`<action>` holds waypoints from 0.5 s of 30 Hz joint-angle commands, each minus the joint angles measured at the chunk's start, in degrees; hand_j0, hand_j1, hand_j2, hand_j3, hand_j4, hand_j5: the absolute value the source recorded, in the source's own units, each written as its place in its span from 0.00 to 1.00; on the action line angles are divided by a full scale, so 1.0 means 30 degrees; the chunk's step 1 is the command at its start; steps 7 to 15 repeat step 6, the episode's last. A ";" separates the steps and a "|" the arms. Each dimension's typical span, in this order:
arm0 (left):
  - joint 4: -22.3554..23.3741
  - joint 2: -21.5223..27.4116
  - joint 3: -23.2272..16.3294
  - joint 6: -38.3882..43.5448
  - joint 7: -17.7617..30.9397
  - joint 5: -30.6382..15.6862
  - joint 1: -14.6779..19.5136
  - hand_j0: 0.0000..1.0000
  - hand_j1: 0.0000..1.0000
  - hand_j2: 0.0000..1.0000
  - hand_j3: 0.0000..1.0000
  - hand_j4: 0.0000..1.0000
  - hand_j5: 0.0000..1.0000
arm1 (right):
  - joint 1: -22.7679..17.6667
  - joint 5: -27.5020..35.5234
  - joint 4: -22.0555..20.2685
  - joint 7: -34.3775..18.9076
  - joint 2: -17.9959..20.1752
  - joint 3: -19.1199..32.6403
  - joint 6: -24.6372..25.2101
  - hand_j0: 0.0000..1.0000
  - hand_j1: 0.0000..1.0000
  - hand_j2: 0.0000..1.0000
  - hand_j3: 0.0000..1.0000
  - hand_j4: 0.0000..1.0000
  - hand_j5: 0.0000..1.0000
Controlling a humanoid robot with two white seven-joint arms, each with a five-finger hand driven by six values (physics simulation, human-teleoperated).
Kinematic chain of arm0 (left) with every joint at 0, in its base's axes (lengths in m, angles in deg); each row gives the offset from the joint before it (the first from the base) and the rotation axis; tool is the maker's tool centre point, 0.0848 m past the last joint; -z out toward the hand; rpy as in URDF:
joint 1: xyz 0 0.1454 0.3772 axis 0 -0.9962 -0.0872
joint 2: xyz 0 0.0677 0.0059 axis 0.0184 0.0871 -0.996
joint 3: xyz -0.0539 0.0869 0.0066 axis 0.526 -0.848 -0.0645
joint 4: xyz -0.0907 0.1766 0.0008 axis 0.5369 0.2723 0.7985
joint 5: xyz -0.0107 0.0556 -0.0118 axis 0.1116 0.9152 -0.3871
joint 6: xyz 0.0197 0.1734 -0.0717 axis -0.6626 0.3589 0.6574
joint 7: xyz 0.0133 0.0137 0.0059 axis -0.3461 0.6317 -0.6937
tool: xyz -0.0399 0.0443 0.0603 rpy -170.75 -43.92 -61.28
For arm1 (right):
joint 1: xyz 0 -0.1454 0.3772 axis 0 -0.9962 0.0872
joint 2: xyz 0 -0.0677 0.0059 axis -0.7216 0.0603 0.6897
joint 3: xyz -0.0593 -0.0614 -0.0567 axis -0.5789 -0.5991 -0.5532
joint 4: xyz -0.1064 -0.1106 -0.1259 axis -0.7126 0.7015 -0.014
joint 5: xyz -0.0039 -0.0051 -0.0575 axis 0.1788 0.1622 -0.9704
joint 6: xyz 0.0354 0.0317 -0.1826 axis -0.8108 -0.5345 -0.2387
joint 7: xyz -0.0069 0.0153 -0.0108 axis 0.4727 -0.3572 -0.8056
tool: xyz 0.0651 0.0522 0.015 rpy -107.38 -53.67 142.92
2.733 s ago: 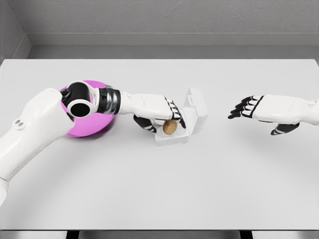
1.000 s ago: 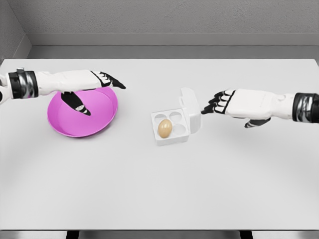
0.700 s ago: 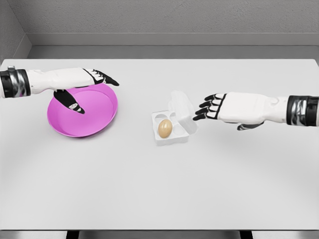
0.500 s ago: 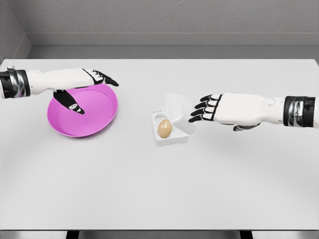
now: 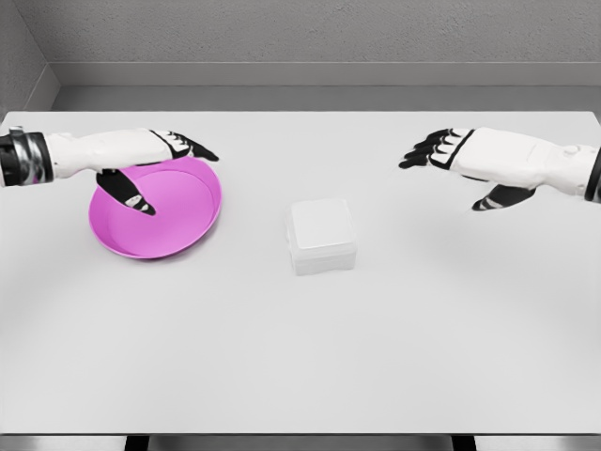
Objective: Pack egg into the box and close the box lid
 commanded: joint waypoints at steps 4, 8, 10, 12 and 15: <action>0.0355 -0.0010 0.0078 0.0051 -0.0008 -0.0129 0.0000 1.00 1.00 1.00 1.00 1.00 1.00 | 0.0000 0.0526 0.0199 0.0009 0.0077 0.0160 0.0117 1.00 1.00 1.00 1.00 1.00 1.00; 0.0355 0.0019 0.0107 0.0051 -0.0008 -0.0129 0.0000 1.00 1.00 1.00 1.00 1.00 1.00 | 0.0000 0.0526 0.0199 0.0009 0.0077 0.0160 0.0117 1.00 1.00 1.00 1.00 1.00 1.00; 0.0355 0.0019 0.0107 0.0051 -0.0008 -0.0129 0.0000 1.00 1.00 1.00 1.00 1.00 1.00 | 0.0000 0.0526 0.0199 0.0009 0.0077 0.0160 0.0117 1.00 1.00 1.00 1.00 1.00 1.00; 0.0355 0.0019 0.0107 0.0051 -0.0008 -0.0129 0.0000 1.00 1.00 1.00 1.00 1.00 1.00 | 0.0000 0.0526 0.0199 0.0009 0.0077 0.0160 0.0117 1.00 1.00 1.00 1.00 1.00 1.00; 0.0355 0.0019 0.0107 0.0051 -0.0008 -0.0129 0.0000 1.00 1.00 1.00 1.00 1.00 1.00 | 0.0000 0.0526 0.0199 0.0009 0.0077 0.0160 0.0117 1.00 1.00 1.00 1.00 1.00 1.00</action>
